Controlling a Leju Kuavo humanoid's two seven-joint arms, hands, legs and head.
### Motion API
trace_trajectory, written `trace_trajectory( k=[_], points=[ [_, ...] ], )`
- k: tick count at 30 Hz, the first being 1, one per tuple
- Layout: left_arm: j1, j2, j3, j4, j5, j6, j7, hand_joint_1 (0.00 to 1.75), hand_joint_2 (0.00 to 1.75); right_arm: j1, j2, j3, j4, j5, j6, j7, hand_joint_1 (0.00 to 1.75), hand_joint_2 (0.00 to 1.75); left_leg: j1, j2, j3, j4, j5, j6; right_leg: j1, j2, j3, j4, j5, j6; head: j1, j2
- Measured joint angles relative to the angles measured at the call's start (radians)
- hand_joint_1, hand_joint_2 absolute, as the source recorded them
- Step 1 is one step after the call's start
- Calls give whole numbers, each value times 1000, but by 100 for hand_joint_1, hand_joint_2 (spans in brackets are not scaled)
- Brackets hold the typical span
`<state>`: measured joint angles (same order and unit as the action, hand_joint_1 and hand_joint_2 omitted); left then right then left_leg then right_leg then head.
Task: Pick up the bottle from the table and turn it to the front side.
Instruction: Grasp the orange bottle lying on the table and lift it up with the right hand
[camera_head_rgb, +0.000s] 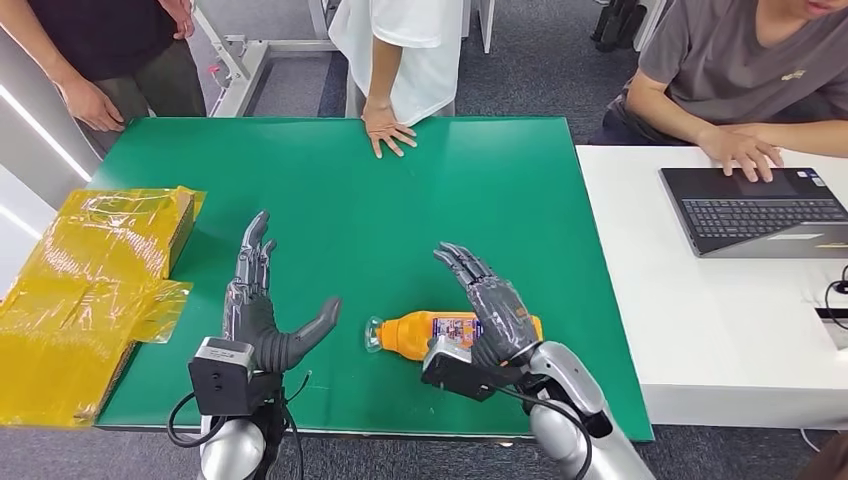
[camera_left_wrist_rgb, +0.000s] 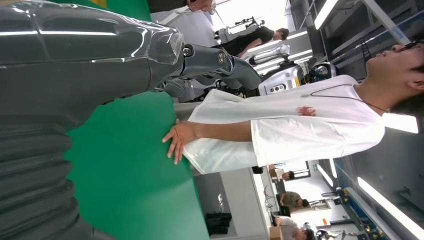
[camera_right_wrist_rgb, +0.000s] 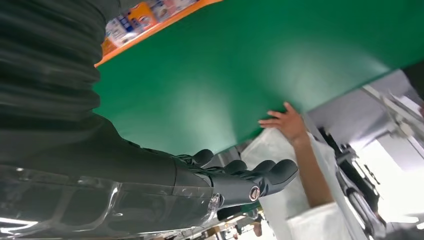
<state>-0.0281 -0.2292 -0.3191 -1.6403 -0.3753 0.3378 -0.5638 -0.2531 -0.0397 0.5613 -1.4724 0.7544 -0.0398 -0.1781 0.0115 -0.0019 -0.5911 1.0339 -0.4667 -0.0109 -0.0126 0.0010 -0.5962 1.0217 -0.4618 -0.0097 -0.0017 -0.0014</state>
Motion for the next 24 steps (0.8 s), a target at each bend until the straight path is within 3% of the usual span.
trace_trajectory(
  k=[6, 15, 24],
  points=[
    [-23, 0, -2, 12, 16, -29, 1, 0, 175, -57, -79, 2, 99, -15, 69, -10, 0, 175, 0, 0, 0, 1, 1, 1, 0, 0, 0, 0, 1, 0, 0, 0],
    [-75, 0, -24, 58, 40, -78, 2, 0, 175, -48, -192, 22, 142, 1, 128, 38, 0, 175, 0, -1, -1, 1, 0, 1, -1, -1, 0, -1, 1, 1, 0, 0],
    [-116, 1, -48, 111, 94, -62, 1, 0, 175, -40, -240, 47, 200, 21, 178, 62, 0, 175, 0, -1, -1, 0, 0, 1, -1, 0, 0, 0, 1, 1, 0, 0]
  ],
)
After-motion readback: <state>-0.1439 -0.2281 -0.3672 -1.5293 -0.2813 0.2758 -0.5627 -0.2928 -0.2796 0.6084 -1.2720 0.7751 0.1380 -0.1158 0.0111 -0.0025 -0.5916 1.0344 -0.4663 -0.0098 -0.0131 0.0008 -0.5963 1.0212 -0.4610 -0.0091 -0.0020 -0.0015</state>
